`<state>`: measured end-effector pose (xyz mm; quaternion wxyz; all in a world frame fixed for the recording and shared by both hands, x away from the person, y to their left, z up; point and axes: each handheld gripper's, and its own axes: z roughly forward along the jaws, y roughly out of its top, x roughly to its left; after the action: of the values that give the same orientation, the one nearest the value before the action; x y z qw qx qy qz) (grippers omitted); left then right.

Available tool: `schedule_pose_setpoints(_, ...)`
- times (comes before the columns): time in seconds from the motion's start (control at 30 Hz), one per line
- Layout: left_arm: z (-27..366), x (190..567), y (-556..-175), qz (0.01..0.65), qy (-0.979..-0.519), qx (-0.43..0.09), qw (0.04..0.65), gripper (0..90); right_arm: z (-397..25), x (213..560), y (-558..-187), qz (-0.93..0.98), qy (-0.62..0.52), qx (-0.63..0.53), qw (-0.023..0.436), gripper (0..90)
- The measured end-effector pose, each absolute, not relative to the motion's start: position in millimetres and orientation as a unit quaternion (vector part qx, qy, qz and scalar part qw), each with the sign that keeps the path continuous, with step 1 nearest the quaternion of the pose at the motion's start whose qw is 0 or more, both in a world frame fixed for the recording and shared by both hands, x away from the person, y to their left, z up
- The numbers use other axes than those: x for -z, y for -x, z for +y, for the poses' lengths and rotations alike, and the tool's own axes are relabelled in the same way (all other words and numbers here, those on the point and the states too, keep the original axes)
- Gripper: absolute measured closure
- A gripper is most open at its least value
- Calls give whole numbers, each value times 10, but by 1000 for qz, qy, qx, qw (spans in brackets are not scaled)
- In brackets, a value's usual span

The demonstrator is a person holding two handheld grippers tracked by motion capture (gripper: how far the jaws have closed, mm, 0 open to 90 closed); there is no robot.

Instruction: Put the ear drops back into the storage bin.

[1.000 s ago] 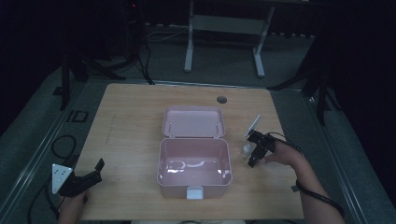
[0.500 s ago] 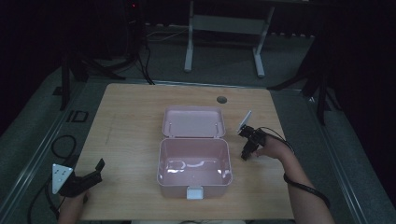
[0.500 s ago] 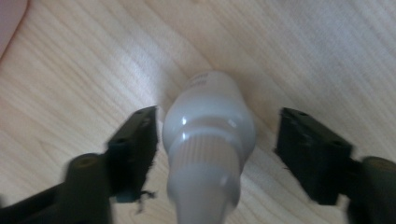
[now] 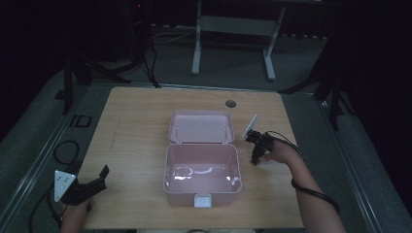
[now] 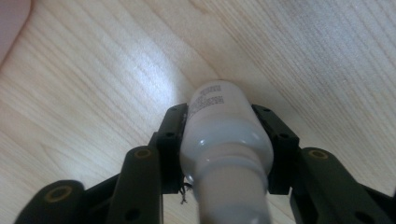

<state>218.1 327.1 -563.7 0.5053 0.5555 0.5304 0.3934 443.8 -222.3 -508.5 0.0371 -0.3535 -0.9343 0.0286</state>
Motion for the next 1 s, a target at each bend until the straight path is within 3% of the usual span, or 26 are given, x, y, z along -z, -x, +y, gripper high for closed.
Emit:
schedule_pose_setpoints(0.53,3274,5636,-2185,532,-556,-391,505,4,-2264,5012,-4178,-980,196,-45,10,594)
schedule_pose_setpoints(1.0,3273,5635,-2187,533,-556,-391,504,4,-2291,4915,-3918,-992,114,-48,29,594)
